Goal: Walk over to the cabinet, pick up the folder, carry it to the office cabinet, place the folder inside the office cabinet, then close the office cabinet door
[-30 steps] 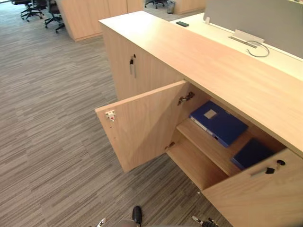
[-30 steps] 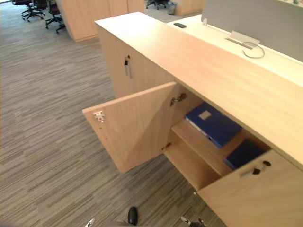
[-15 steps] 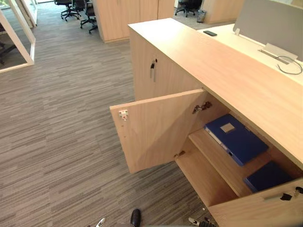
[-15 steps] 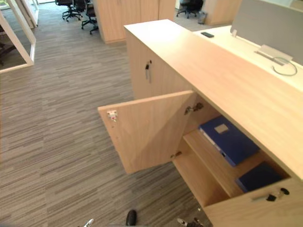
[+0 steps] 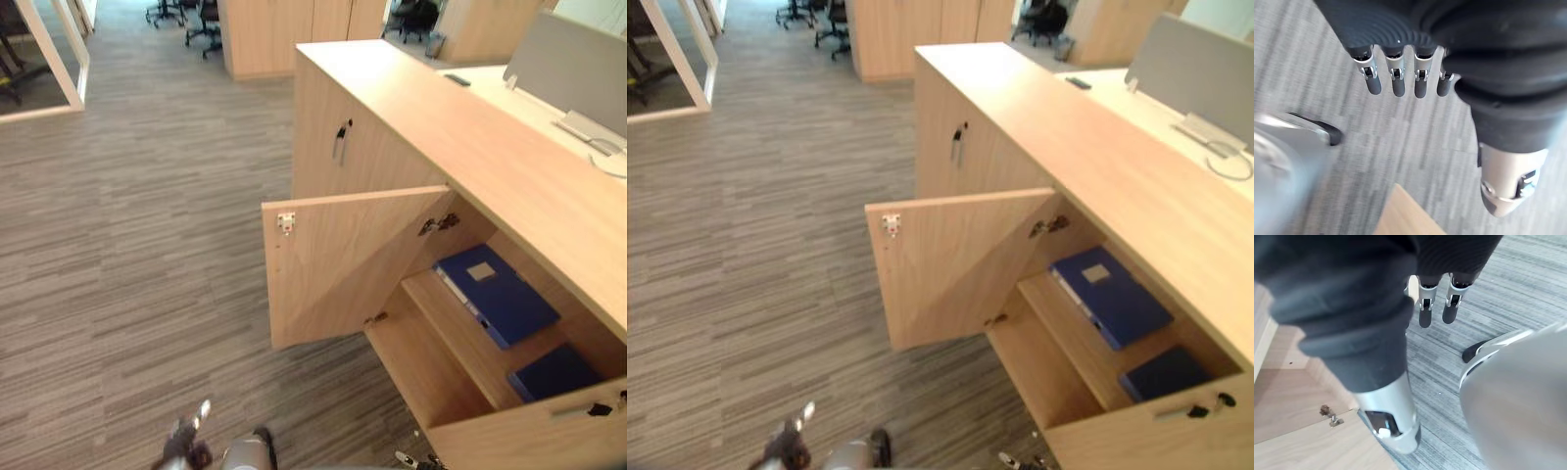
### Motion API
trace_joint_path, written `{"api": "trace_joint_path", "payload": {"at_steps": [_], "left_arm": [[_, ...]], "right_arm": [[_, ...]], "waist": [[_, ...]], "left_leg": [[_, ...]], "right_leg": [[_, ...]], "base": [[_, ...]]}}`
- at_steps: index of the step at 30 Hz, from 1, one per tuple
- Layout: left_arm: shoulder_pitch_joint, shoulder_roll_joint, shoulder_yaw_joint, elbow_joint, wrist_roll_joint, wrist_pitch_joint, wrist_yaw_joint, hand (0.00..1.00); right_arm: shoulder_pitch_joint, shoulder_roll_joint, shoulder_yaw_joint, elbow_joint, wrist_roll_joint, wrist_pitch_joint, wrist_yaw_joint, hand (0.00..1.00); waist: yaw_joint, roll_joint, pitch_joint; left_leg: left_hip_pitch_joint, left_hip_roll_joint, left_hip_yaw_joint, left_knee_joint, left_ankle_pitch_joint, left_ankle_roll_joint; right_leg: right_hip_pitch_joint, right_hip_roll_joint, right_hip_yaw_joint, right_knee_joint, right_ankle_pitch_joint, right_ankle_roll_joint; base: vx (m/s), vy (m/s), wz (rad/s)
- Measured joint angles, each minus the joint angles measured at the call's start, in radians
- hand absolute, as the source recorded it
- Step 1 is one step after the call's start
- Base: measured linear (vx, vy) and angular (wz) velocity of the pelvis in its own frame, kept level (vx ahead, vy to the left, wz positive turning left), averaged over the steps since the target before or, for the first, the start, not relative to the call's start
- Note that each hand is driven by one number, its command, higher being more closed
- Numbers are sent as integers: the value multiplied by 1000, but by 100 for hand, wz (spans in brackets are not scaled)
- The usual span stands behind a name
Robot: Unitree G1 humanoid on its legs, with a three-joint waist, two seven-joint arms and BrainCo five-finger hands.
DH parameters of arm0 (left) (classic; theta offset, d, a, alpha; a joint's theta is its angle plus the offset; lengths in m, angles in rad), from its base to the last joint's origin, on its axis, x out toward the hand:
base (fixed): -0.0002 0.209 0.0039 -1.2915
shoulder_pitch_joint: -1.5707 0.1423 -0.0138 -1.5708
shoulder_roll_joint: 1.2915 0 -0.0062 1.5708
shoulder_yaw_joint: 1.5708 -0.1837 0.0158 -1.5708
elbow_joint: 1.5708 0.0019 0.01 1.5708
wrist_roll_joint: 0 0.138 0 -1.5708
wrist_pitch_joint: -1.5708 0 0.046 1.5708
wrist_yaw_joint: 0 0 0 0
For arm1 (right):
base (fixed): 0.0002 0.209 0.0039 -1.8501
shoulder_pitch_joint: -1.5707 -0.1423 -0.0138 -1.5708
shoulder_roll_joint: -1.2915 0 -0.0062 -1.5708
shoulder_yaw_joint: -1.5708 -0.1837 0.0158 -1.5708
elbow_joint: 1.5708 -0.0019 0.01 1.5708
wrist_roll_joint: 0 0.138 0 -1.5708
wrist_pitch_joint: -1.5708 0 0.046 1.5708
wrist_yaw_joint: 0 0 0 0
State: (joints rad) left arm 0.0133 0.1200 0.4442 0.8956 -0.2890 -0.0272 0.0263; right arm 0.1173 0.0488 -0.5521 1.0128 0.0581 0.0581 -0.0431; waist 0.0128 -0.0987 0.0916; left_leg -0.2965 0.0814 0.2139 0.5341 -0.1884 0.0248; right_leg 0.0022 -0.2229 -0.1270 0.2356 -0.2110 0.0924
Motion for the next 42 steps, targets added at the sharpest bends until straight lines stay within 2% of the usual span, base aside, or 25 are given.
{"api": "trace_joint_path", "payload": {"at_steps": [1, 2, 3, 5, 7, 9, 12, 14, 18, 19, 21, 23, 24, 26, 33, 37, 39, 41, 42], "left_arm": [[-15, 30, -3, -18, -12, -1, -6, 0], [-46, 85, -1, -21, -16, 1, -12, 0], [-95, 169, -29, -23, -15, 2, -14, 0], [-145, 221, -45, -22, 2, 2, -14, 0], [-233, 309, -50, -20, 39, 0, -12, 0], [-324, 376, -86, 5, 96, -2, 4, 0], [-428, 409, -156, 48, 181, -2, 41, 0], [-496, 414, -219, 89, 225, -2, 66, 0], [-572, 417, -318, 168, 306, 1, 98, 0], [-590, 421, -339, 199, 333, 12, 129, 0], [-607, 455, -413, 243, 380, 21, 134, 0], [-631, 454, -455, 244, 409, 20, 133, 0], [-652, 462, -447, 292, 414, 42, 156, 0], [-654, 495, -466, 334, 448, 48, 157, 0], [-655, 557, -606, 372, 498, 86, 158, 0], [-655, 574, -720, 366, 585, 91, 163, 0], [-633, 578, -777, 289, 592, 111, 163, 0], [-532, 593, -803, 98, 593, 120, 164, 0], [-456, 593, -815, -49, 592, 119, 164, 0]], "right_arm": [[2, -6, -41, 1, 0, 0, 2, 0], [4, -8, -100, 12, 0, 3, 4, 0], [37, 3, -130, 24, 0, 10, 7, 0], [51, -6, -164, 43, 0, 12, 7, 0], [61, -3, -174, 56, 1, 20, 11, 0], [68, -4, -175, 63, 1, 19, 17, 0], [72, -7, -171, 73, 2, 17, 20, 0], [72, -10, -170, 90, 6, 13, 22, 0], [72, -27, -166, 128, 41, 0, 22, 0], [74, -34, -165, 132, 43, -1, 21, 0], [86, -54, -165, 139, 50, -4, 20, 0], [89, -62, -164, 138, 60, -5, 20, 0], [93, -69, -163, 135, 62, -12, 20, 0], [120, -76, -163, 129, 70, -16, 20, 0], [186, -74, -170, 134, 75, -15, 20, 0], [198, -65, -212, 160, 44, -12, 20, 0], [200, -60, -213, 161, 36, -9, 20, 0], [202, -58, -213, 160, 34, -1, 20, 0], [203, -52, -214, 160, 26, 3, 19, 0]], "waist": [[4, 60, -3], [-6, 91, -8], [-20, 57, -32], [-24, 63, -40], [-28, 64, -48], [-45, 76, -53], [-58, 80, -65], [-80, 80, -69], [-96, 79, -73], [-109, 81, -72], [-137, 89, -65], [-138, 85, -62], [-140, 85, -61], [-143, 84, -58], [-153, 76, -62], [-151, 57, -72], [-138, 52, -71], [-127, 48, -72], [-110, 45, -70]], "left_leg": [[-2, 78, -60, 83, -27, -43], [20, 103, -103, 54, -89, -122], [68, 57, -70, -39, -53, -105], [84, 36, -47, -81, -37, -97], [112, 17, 0, -139, -10, -81], [150, 11, 25, -200, 21, -79], [206, 3, 54, -267, 55, -81], [233, 3, 70, -309, 78, -87], [268, 3, 74, -365, 102, -100], [280, 3, 76, -381, 108, -104], [316, -1, 82, -424, 120, -113], [343, -9, 94, -459, 124, -123], [364, -13, 112, -488, 132, -125], [393, -24, 120, -524, 139, -131], [457, -33, 170, -585, 158, -127], [476, -38, 170, -585, 148, -120], [474, -47, 166, -585, 147, -117], [471, -55, 155, -580, 143, -110], [469, -60, 148, -571, 137, -101]], "right_leg": [[-5, 48, 12, -1, 11, 14], [0, 74, 42, -2, 21, 38], [-4, 41, 79, -35, 60, 39], [-11, 22, 102, -60, 89, 45], [-16, 4, 138, -95, 125, 53], [-18, 4, 158, -115, 160, 46], [-19, 12, 186, -129, 183, 35], [-23, 18, 207, -146, 192, 36], [-58, 37, 276, -163, 196, 36], [-59, 41, 288, -168, 198, 36], [-60, 52, 317, -186, 211, 34], [-68, 60, 353, -193, 213, 24], [-80, 68, 383, -196, 219, 14], [-85, 75, 410, -201, 225, 5], [-70, 84, 438, -202, 231, 14], [-51, 79, 430, -201, 235, 20], [-51, 69, 417, -198, 235, 19], [-48, 55, 383, -190, 235, 20], [-47, 49, 365, -179, 235, 20]], "base": [[-19, 217, -56], [18, 251, -64], [43, 227, -35], [13, 123, -28], [26, 111, -50], [29, 48, -35], [16, 21, -36], [-9, -14, -41], [-29, -46, -63], [-57, -65, -60], [-77, -35, -57], [-72, 11, -64], [-73, 25, -75], [-50, 31, -59], [-9, 42, -18], [-17, 26, 0], [-40, 39, 8], [-33, 39, 19], [-14, 49, 24]]}}
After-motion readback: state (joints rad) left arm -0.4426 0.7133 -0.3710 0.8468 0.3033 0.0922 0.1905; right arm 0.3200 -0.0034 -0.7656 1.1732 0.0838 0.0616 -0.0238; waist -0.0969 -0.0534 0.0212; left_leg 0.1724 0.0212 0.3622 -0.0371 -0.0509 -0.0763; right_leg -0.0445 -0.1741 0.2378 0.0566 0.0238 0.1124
